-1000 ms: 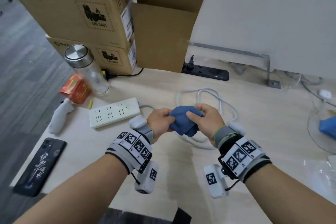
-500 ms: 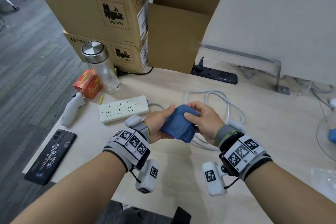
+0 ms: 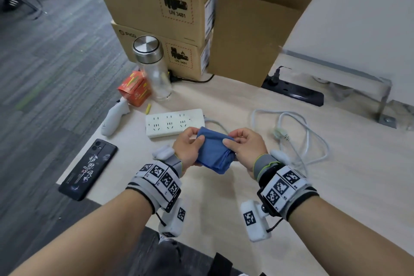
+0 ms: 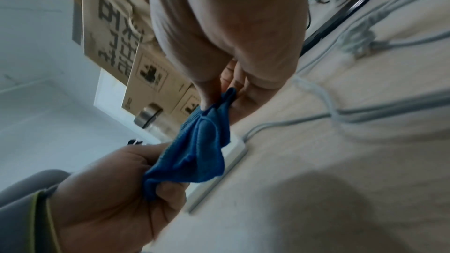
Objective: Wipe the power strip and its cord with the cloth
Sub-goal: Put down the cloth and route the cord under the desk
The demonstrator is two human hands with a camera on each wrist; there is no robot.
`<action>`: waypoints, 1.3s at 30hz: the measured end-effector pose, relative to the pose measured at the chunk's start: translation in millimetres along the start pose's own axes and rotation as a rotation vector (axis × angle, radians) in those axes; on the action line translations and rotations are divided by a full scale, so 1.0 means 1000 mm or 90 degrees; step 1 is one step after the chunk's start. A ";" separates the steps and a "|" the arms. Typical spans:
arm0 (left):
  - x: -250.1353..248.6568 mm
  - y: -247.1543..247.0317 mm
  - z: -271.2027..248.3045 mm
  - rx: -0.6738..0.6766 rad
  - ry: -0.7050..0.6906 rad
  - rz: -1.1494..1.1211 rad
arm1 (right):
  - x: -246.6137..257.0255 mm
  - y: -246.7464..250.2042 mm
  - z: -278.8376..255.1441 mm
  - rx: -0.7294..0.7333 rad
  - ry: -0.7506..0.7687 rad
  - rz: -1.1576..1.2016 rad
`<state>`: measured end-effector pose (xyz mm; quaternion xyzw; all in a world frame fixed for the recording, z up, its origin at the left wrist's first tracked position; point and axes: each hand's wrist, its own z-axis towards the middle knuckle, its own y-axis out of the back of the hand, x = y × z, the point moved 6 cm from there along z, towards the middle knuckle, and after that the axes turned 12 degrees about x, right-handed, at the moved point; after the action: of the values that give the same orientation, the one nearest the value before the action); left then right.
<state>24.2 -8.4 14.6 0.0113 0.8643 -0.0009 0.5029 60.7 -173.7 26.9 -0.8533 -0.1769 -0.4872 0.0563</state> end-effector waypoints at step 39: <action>0.066 0.136 0.019 -0.082 -0.053 0.764 | 0.018 -0.082 0.125 0.105 0.064 -0.919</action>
<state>10.5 128.2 -51.0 0.4661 0.6850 0.3350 0.4487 140.8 -59.1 -28.7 -0.4937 -0.7288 -0.4269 -0.2071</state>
